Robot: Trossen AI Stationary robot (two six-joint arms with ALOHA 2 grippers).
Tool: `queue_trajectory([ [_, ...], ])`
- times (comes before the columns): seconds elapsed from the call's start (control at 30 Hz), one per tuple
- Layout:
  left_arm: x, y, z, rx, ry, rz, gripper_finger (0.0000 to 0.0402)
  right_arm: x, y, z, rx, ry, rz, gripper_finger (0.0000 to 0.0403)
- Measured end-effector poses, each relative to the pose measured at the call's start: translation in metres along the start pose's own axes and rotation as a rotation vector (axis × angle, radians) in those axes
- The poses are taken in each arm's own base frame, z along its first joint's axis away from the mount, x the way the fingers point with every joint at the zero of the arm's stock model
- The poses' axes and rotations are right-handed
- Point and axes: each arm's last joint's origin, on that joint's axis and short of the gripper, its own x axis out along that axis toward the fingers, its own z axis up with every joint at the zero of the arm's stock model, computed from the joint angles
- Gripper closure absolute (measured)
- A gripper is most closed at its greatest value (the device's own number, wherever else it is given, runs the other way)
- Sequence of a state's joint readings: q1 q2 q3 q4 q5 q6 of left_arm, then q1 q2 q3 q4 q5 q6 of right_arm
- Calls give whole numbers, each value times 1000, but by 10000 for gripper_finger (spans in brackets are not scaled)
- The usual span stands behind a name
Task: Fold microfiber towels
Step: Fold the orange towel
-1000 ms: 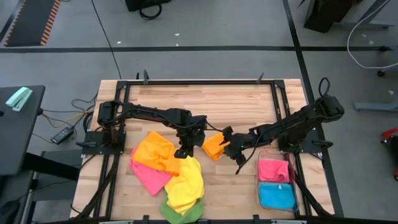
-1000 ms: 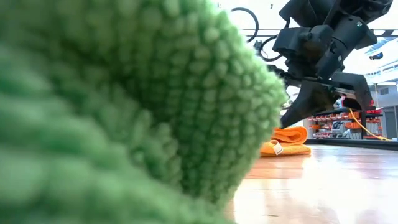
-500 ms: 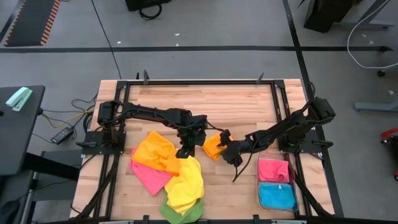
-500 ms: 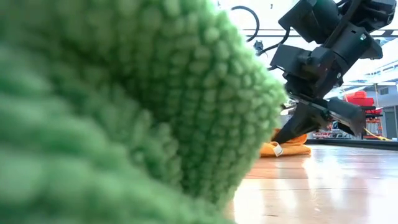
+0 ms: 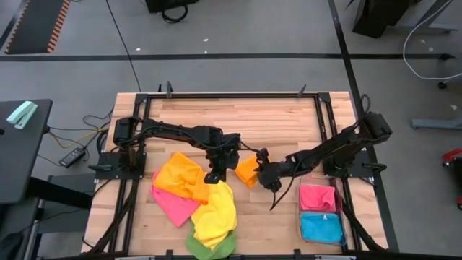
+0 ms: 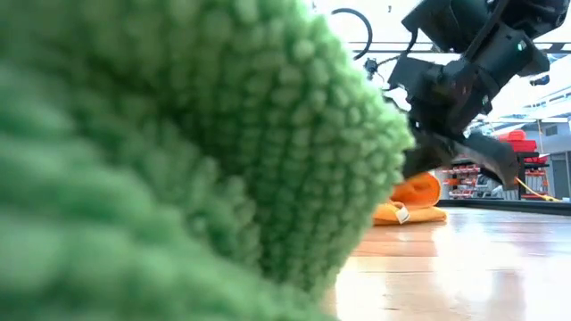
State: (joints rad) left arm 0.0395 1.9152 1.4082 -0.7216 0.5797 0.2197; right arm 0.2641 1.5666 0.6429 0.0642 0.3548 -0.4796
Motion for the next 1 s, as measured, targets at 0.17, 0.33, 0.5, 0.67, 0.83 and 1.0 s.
queue_trajectory([
  [0.17, 0, 0, 0, 2, -2, 0, 374, -15, -12, 5, -29, -40, 5, 377],
  [0.33, 0, 0, 0, 2, -4, 0, 382, -18, -12, -1, -114, -17, 104, 377],
  [0.5, 0, 0, 1, 4, -6, 1, 390, -15, -11, -10, -154, 33, 161, 377],
  [0.67, 0, 0, 1, 1, -10, 2, 382, -14, -8, -17, -146, 8, 256, 376],
  [0.83, 0, 0, 1, 1, -11, 2, 373, -13, -8, -21, -130, 22, 294, 351],
  [1.0, 0, 0, 1, 1, -12, 2, 383, -14, -7, -21, -75, 40, 308, 290],
])
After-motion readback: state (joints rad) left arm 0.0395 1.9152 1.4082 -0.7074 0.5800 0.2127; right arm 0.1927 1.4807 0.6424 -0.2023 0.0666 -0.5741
